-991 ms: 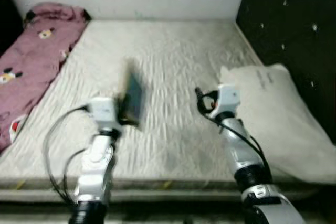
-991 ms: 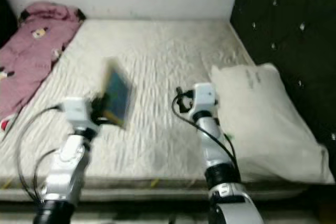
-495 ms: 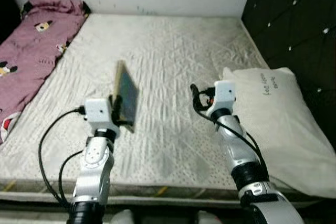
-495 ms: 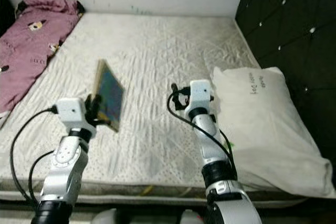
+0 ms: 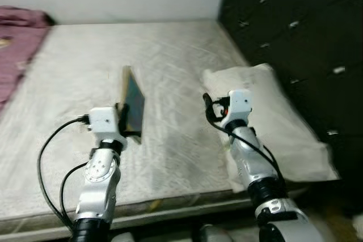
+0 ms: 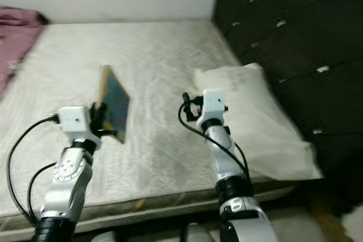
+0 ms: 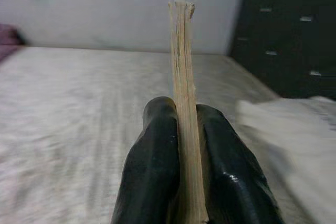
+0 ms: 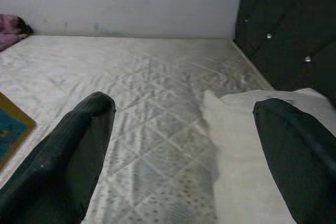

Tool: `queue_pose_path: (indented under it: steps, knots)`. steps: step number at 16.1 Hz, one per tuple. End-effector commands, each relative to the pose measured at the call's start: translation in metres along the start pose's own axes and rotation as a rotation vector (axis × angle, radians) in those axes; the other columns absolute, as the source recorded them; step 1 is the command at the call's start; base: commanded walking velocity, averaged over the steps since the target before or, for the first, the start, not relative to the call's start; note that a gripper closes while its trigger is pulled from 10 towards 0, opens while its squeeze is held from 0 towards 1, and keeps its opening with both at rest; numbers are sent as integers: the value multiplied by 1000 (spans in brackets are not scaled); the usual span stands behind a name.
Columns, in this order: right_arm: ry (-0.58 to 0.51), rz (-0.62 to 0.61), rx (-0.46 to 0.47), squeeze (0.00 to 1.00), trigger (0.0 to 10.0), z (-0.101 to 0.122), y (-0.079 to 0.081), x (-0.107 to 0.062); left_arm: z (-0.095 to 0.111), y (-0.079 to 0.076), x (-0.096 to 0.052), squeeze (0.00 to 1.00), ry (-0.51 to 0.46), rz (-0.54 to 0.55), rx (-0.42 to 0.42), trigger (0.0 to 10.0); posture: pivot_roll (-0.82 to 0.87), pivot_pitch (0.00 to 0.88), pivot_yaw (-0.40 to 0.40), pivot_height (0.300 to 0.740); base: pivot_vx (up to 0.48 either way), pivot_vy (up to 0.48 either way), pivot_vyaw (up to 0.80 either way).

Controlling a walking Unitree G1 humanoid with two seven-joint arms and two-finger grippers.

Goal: Clean up the room

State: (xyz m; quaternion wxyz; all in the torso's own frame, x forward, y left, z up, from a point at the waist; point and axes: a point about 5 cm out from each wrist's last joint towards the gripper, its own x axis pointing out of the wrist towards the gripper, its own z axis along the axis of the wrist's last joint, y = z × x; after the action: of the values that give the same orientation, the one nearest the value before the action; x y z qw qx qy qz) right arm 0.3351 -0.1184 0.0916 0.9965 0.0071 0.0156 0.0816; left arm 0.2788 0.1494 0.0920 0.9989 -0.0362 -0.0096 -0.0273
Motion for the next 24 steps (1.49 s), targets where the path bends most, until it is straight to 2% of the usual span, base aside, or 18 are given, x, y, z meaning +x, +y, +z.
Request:
queue_pose_path:
  steps: [1,10,13,16,17,18,22,24]
  knots:
    - [-9,14,3,0,10000,5,3,3,11,3,3,0,-43,5,3,10000,-54,0,-16,740,0,-307,0]
    - [-10,23,-4,0,10000,6,3,5,12,2,4,0,-50,8,-2,10000,-52,0,-23,740,0,-312,0]
    - [-9,24,-5,0,10000,6,3,5,13,5,3,0,-63,40,4,10000,-51,0,-26,740,0,0,0]
    - [-9,25,-5,0,10000,5,3,5,11,6,4,0,-38,92,56,10000,-51,0,-26,740,0,0,0]
    - [-8,25,-5,0,10000,5,3,5,8,5,3,0,1,58,28,10000,-51,0,-26,740,0,0,0]
    - [-8,25,-5,0,10000,5,3,5,10,4,1,0,-23,21,7,10000,-50,0,-26,740,0,0,0]
    - [-7,23,-6,0,10000,5,2,5,9,7,0,0,-24,37,1,10000,-53,0,-26,740,0,0,0]
    - [-8,23,-8,0,10000,5,2,4,11,2,0,0,-48,8,7,10000,-53,0,-27,740,0,0,0]
